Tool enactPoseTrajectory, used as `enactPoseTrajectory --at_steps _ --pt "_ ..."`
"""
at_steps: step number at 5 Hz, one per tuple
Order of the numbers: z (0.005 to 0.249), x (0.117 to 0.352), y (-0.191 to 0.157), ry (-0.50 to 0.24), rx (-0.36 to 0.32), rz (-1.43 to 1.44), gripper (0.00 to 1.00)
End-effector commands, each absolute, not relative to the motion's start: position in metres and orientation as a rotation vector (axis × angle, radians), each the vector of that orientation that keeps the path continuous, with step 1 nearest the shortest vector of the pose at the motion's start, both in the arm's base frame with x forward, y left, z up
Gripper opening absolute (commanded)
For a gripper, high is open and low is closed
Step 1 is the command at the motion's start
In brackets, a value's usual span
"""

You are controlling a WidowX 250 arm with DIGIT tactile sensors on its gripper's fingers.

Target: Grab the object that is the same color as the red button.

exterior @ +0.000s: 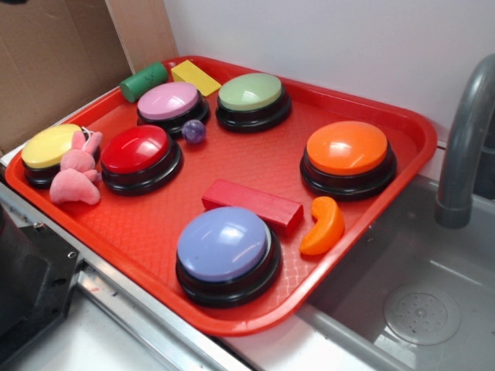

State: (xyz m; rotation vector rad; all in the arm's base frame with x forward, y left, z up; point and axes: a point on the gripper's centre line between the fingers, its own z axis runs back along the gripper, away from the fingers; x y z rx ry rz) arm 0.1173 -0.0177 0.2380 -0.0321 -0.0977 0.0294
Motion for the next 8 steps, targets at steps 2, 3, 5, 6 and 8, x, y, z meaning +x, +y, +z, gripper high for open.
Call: enactPoseTrajectory --at_steps 2,3,5,6,8 --pt "0.224 0.131 -0.024 -0.066 0.036 -0.191 1.00" --pt "0.202 0.147 -0.033 -0.101 0.029 -0.426 1.00" --pt "0.142 0.177 -0.044 -0.053 0.040 -0.832 1.00" --pt "0.114 0.189 -0.048 -0.112 -0.012 -1.061 1.00" --pt "0.068 0.206 -0.056 -0.233 -0.127 -1.302 1.00"
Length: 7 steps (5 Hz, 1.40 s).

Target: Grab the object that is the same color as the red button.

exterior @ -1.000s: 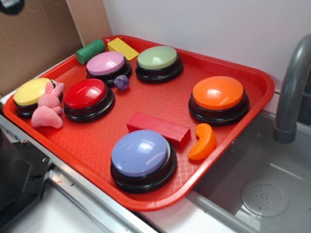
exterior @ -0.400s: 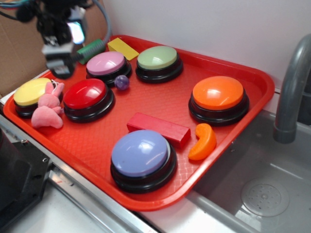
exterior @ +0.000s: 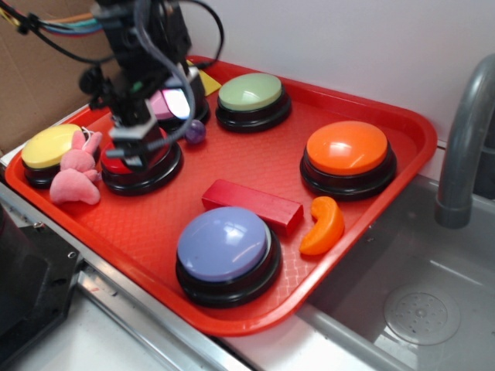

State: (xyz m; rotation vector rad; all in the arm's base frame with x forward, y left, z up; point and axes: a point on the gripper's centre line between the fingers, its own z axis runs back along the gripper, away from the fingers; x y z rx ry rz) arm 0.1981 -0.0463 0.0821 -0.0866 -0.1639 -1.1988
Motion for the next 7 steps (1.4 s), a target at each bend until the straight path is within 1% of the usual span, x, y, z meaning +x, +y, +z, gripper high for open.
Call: enactPoseTrajectory --at_steps 1,2,3,4,6,7 --pt "0.048 0.211 -0.068 -0.245 -0.151 -1.344 1.00" --pt "0.035 0.214 -0.076 -0.249 -0.183 -1.365 1.00" --pt "0.024 0.213 -0.078 -0.240 -0.184 -1.368 1.00" --pt "0.020 0.209 -0.078 -0.232 -0.171 -1.340 0.00" --pt "0.027 0.208 -0.075 -0.261 -0.147 -1.321 0.00" --pt "0.045 0.210 -0.070 -0.247 -0.155 -1.187 0.00"
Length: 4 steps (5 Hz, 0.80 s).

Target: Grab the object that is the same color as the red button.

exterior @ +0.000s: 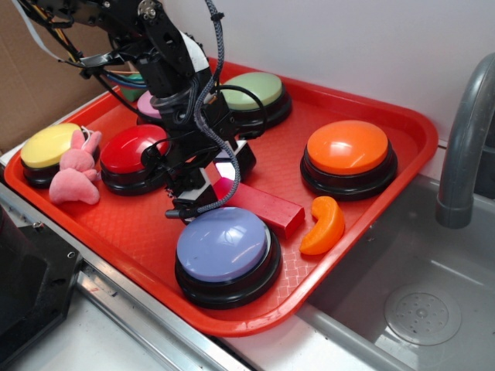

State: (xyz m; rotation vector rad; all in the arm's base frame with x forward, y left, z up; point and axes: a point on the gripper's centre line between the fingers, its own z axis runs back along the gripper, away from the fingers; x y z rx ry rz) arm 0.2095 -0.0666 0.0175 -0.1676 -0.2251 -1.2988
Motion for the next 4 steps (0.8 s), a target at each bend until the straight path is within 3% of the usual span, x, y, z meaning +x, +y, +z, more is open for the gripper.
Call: enactPoseTrajectory --at_steps 1,2,3,4 --pt "0.084 0.216 -0.059 -0.178 -0.163 -0.931 0.00" --pt "0.117 0.213 -0.048 -0.113 -0.114 -0.683 0.00" --pt "0.147 0.204 -0.035 0.016 -0.015 -0.438 0.00" --pt "0.174 0.196 -0.021 0.038 0.024 -0.188 0.00"
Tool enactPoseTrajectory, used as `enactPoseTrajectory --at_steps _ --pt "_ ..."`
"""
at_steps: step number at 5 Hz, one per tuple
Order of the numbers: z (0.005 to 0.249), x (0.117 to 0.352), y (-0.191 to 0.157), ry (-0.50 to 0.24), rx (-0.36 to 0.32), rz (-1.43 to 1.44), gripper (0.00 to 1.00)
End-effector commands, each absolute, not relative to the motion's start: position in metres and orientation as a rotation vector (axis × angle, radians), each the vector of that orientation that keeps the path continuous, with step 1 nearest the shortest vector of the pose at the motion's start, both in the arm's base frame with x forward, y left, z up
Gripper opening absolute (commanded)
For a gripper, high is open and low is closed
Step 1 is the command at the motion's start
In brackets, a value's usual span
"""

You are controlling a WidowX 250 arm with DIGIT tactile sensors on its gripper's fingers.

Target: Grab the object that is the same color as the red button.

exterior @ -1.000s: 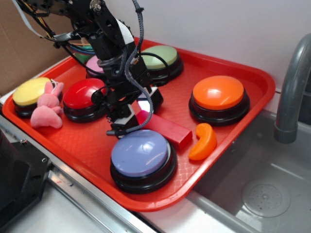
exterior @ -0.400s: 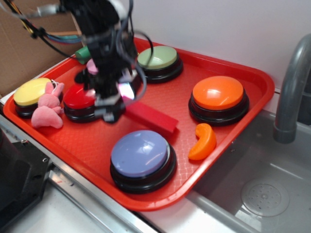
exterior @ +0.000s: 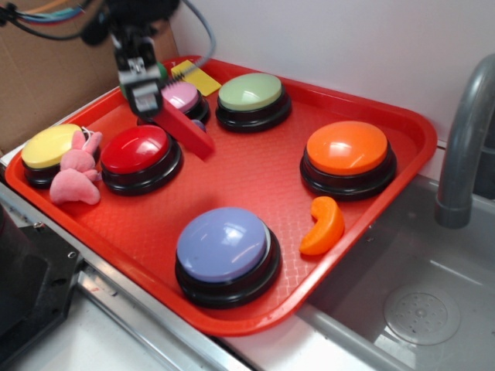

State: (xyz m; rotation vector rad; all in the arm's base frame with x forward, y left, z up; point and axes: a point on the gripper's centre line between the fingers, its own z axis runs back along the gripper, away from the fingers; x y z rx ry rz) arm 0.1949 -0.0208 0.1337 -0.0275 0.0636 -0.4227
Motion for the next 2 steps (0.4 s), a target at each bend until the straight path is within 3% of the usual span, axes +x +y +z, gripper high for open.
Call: enactPoseTrajectory --at_steps 1,2 --pt "0.1861 0.1982 -0.0061 0.036 0.040 0.062 0.00" --pt "0.1862 0.1991 0.0000 0.075 0.024 0.312 0.00"
